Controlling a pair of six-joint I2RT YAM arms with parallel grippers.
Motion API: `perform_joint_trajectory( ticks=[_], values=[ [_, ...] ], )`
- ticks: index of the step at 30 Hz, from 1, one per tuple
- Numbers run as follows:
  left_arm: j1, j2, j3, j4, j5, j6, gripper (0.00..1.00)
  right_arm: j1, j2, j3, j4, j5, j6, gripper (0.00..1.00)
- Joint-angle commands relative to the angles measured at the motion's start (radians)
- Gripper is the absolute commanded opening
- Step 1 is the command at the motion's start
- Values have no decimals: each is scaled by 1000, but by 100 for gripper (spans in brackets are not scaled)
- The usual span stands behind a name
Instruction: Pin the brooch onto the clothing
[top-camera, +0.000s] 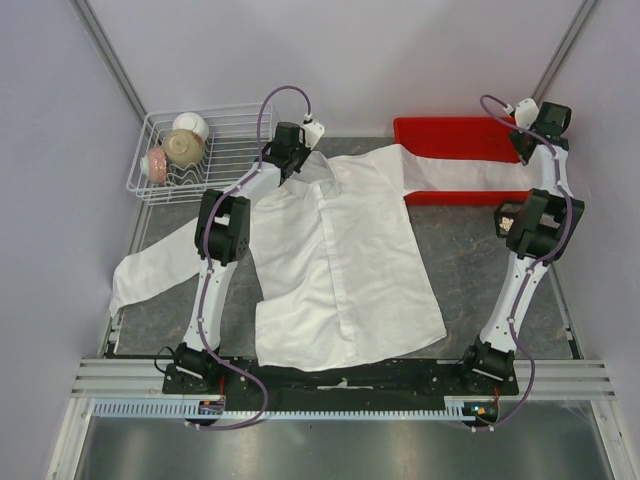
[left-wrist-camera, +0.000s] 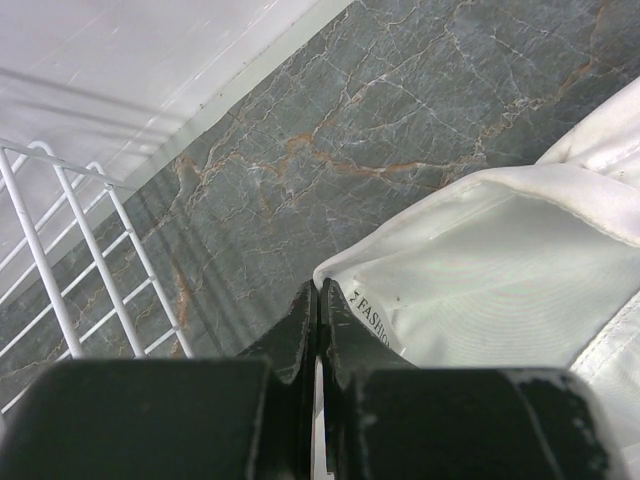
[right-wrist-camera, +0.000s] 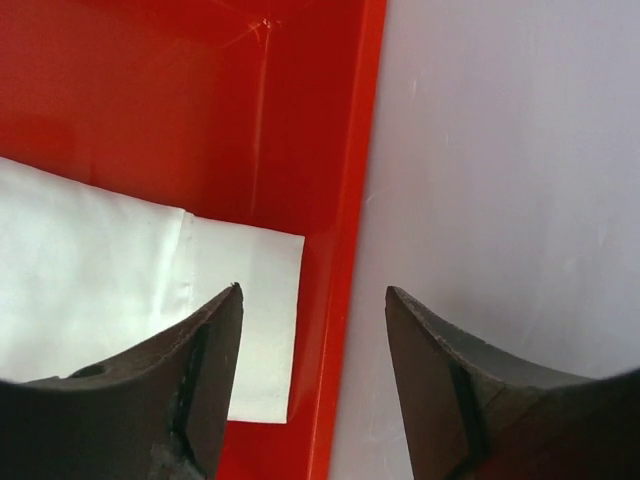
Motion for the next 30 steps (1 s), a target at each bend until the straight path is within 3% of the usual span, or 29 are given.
perform_joint_trajectory(
  ticks=[1,9,14,20,25,30],
  values=[
    [4,-21,41,23,6,-18,2,22,-51,-7,45,40,19,71],
    [-1,2,121,56,-23,-30,2,54,-148,-40,14,-21,108,89],
    [-4,-41,137,49,24,-59,3,72,-241,-48,-108,-168,169,97],
    [-5,-205,104,-52,196,-81,64,121,-375,-91,-308,-437,191,98],
    [22,-473,-64,-206,314,-93,70,207,-508,-210,-452,-563,145,98],
    [125,-742,-407,-404,622,-60,63,347,-634,-474,-575,-659,105,98]
  ],
)
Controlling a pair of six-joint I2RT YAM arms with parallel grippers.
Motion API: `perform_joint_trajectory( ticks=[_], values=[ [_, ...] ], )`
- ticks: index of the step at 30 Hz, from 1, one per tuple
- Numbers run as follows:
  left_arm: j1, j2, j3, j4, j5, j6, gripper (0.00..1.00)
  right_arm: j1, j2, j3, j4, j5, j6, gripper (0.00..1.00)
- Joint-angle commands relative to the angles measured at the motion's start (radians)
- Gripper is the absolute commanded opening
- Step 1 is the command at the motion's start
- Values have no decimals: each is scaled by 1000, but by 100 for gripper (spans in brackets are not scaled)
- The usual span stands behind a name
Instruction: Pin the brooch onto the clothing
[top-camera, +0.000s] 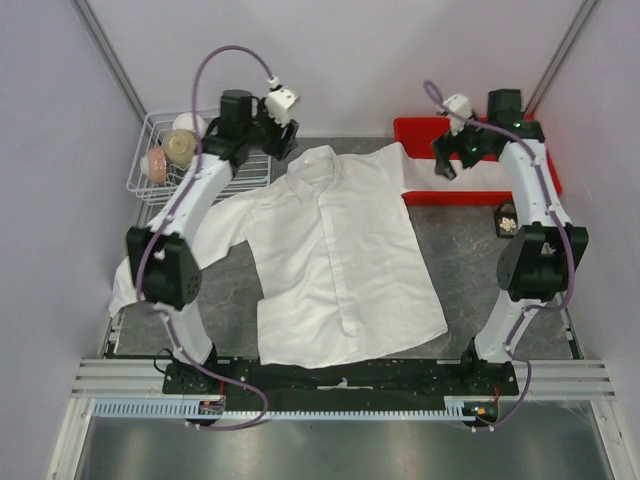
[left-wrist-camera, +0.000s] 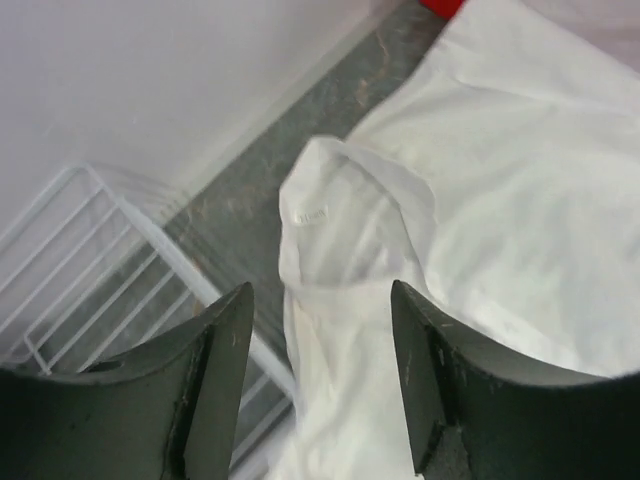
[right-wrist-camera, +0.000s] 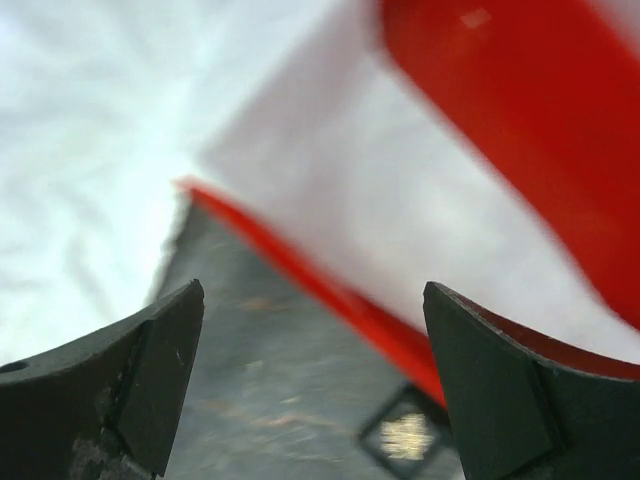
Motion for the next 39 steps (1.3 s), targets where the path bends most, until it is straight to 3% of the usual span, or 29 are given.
perform_joint_trajectory(
  ticks=[1,5,9,14,20,24,31,34,39],
  values=[
    [117,-280,-250,-209,278,27,61,100,-131,-214,-171,-152,-42,98],
    [192,-423,-486,-328,317,172,55,270,-234,-509,-164,-147,-50,98],
    [203,-518,-710,-347,283,253,52,364,-311,-691,-118,-121,-10,97],
    [159,-500,-807,-240,183,221,46,433,-334,-857,-49,-54,9,95],
    [142,-370,-790,-151,81,112,39,441,-325,-984,14,98,-42,93],
    [143,-297,-772,-135,10,84,36,418,-274,-1007,51,224,-76,91],
    [143,-291,-795,-132,-76,93,33,349,-214,-946,54,282,-120,90],
    [145,-308,-804,-140,-85,96,33,347,-237,-920,-7,246,-129,91],
    [145,-438,-809,-163,56,101,42,344,-383,-839,-125,78,-123,94]
  ],
)
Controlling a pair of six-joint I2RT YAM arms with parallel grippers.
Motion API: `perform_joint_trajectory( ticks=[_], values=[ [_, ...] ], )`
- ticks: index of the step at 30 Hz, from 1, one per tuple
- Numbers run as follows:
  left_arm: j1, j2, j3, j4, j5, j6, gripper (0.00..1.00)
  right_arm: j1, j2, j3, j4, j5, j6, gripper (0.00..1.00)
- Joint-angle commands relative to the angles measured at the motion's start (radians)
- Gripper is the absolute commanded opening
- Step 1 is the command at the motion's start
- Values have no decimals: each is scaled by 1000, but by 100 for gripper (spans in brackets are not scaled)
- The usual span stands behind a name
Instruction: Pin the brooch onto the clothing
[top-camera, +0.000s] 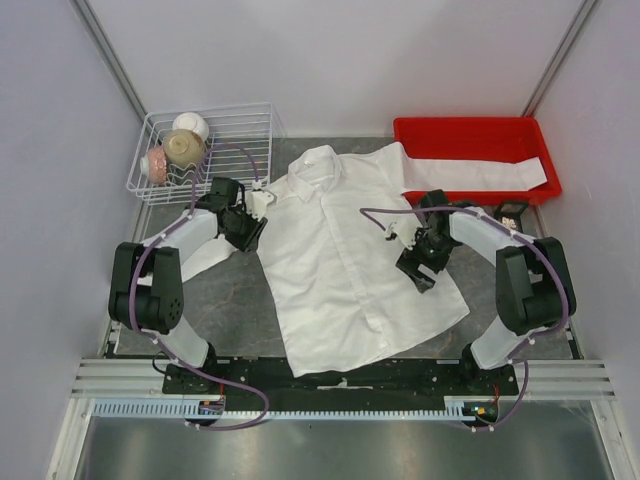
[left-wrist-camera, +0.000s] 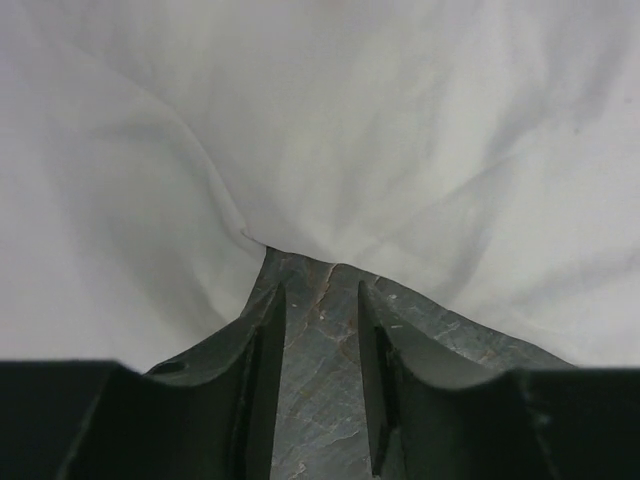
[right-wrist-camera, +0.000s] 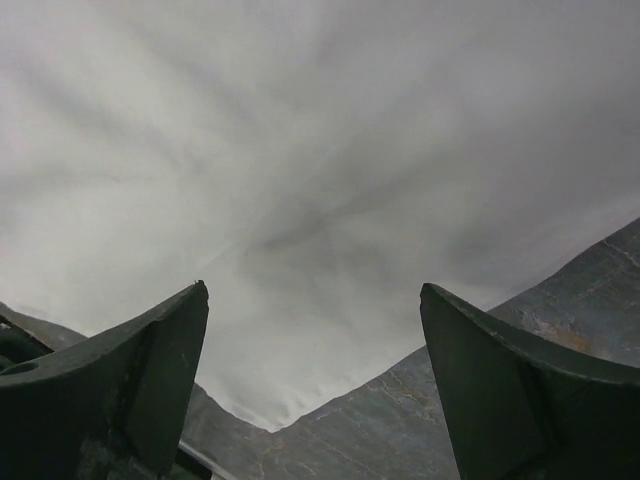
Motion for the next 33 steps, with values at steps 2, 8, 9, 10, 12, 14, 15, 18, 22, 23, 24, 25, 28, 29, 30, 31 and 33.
perform_joint_trajectory(
  ticks=[2,8,9,10,12,14,15,18,22,23,24,25,28,29,30,31,33],
  values=[
    [1,-196,1,-5,184,-13,50,-21,-198,120,-96,-162,29,97],
    [-12,-313,60,-34,269,-59,59,-211,-334,242,-73,-254,141,98],
    [-19,-328,66,-34,277,-71,61,-234,-347,252,-44,-265,161,98],
    [-24,-363,70,-34,295,-91,67,-321,-361,256,-26,-261,179,98],
    [-42,-400,81,-23,309,-112,71,-396,-399,240,45,-241,233,98],
    [-49,-458,74,-8,330,-143,80,-523,-420,201,89,-234,282,98],
    [-49,-474,69,12,337,-152,80,-571,-422,189,131,-237,301,98],
    [-50,-511,64,26,347,-166,80,-746,-399,149,189,-265,345,98],
    [-50,-511,78,35,355,-194,80,-880,-319,126,261,-215,370,95],
    [-50,-506,78,40,358,-198,80,-881,-284,123,281,-166,374,93],
    [-50,-503,77,43,364,-211,79,-883,-269,118,341,-141,397,93],
    [-50,-500,69,56,373,-215,79,-881,-258,99,376,-123,419,90],
    [-50,-491,54,98,390,-247,78,-860,-204,82,485,-66,501,83],
    [-50,-491,52,107,396,-257,78,-851,-180,79,505,-41,514,82],
    [-50,-488,51,116,403,-274,77,-842,-172,63,548,-32,528,81],
    [-50,-486,49,126,418,-280,77,-820,-169,51,574,-21,546,80],
    [-50,-481,51,141,424,-297,77,-791,-158,17,640,26,552,78]
  ],
)
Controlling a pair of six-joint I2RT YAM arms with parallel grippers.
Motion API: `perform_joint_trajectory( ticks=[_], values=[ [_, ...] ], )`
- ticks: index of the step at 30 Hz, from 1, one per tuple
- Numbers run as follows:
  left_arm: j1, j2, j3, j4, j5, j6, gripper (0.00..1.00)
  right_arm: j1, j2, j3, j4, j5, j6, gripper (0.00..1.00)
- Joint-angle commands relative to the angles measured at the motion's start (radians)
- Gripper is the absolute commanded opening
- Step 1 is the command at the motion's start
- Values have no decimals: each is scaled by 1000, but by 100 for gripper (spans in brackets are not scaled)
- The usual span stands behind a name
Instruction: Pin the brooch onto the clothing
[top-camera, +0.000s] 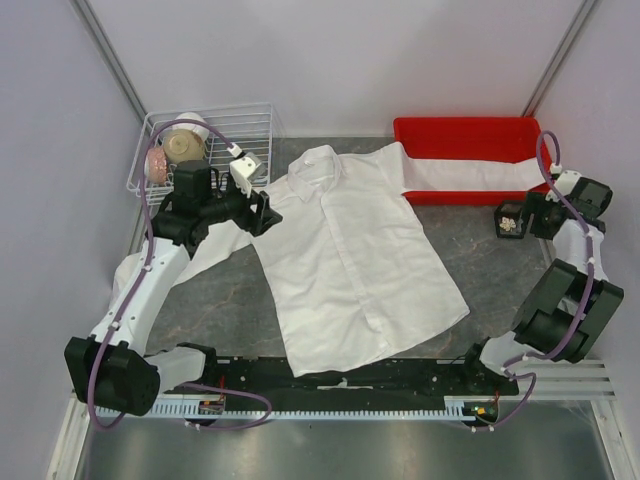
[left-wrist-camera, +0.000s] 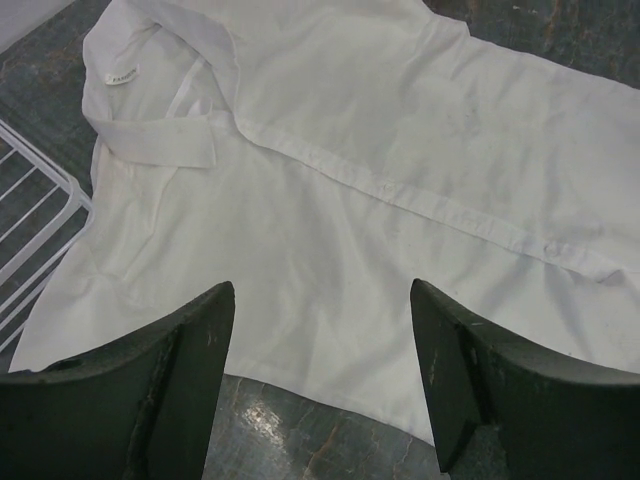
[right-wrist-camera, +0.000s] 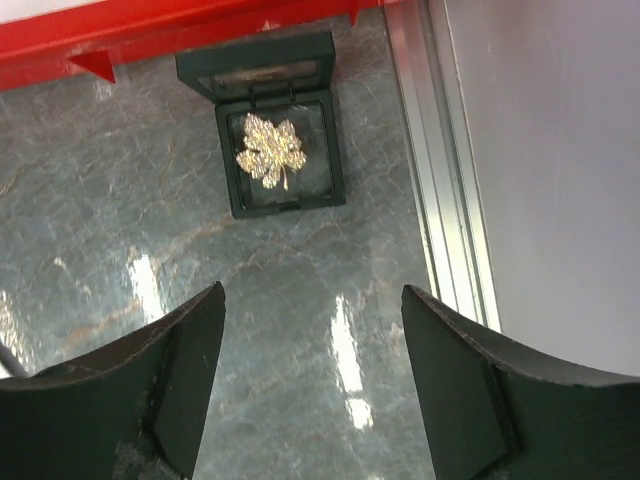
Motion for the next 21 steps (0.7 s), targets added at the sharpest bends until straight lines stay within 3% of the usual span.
perform_joint_trajectory(
  ticks=[1,10,21],
  values=[
    [-1,15,4,81,69,-86,77,74,12,-49,215,103,82,77],
    [-1,55,39,72,87,-118,76,105,141,-54,316,74,59,71],
    [-1,78,58,75,92,-129,75,109,259,-31,367,-33,10,73]
  ],
)
